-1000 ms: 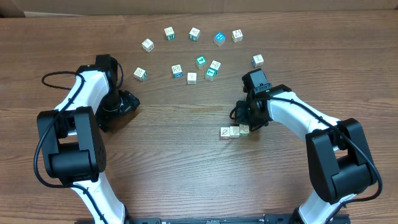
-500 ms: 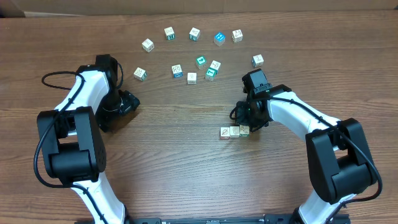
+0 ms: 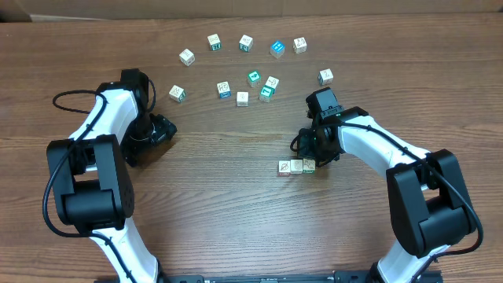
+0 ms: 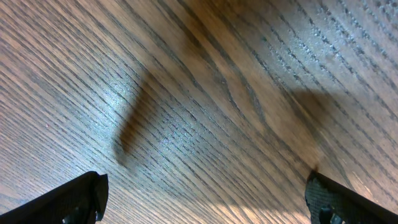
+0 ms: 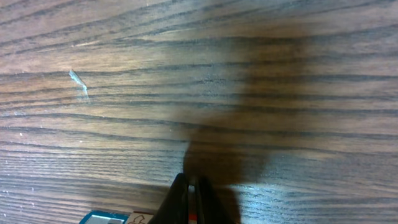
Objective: Form a horizontal line
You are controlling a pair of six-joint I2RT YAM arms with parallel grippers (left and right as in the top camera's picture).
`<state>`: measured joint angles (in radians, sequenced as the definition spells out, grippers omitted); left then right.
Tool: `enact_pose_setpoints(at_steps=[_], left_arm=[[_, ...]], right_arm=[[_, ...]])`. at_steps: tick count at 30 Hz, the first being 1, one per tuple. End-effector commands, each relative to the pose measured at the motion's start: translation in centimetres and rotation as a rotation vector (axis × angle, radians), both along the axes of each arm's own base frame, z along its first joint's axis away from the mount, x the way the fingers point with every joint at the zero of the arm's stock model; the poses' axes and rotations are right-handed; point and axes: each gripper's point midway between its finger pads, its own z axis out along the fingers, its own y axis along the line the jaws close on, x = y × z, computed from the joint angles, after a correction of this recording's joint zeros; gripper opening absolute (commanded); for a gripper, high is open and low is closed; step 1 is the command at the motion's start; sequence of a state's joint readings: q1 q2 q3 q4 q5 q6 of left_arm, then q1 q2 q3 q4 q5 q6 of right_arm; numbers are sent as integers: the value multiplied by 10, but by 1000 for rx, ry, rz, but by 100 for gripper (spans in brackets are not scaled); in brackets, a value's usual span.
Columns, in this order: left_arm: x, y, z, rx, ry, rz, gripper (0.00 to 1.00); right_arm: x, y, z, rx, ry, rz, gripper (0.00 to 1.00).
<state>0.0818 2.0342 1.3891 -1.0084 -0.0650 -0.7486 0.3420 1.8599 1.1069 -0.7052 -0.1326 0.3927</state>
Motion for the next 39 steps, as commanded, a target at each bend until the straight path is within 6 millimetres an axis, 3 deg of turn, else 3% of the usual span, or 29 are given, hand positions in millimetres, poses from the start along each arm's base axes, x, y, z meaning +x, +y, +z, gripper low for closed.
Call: enact_pose_setpoints(at_steps=[1,39], left_arm=[[-2,2,1,19,3,-17,99],[-2,2,1,19,3,-16,100]], right_arm=[[6,6,8,19,-21,8,4],[10,5,8,10,-38,5,4]])
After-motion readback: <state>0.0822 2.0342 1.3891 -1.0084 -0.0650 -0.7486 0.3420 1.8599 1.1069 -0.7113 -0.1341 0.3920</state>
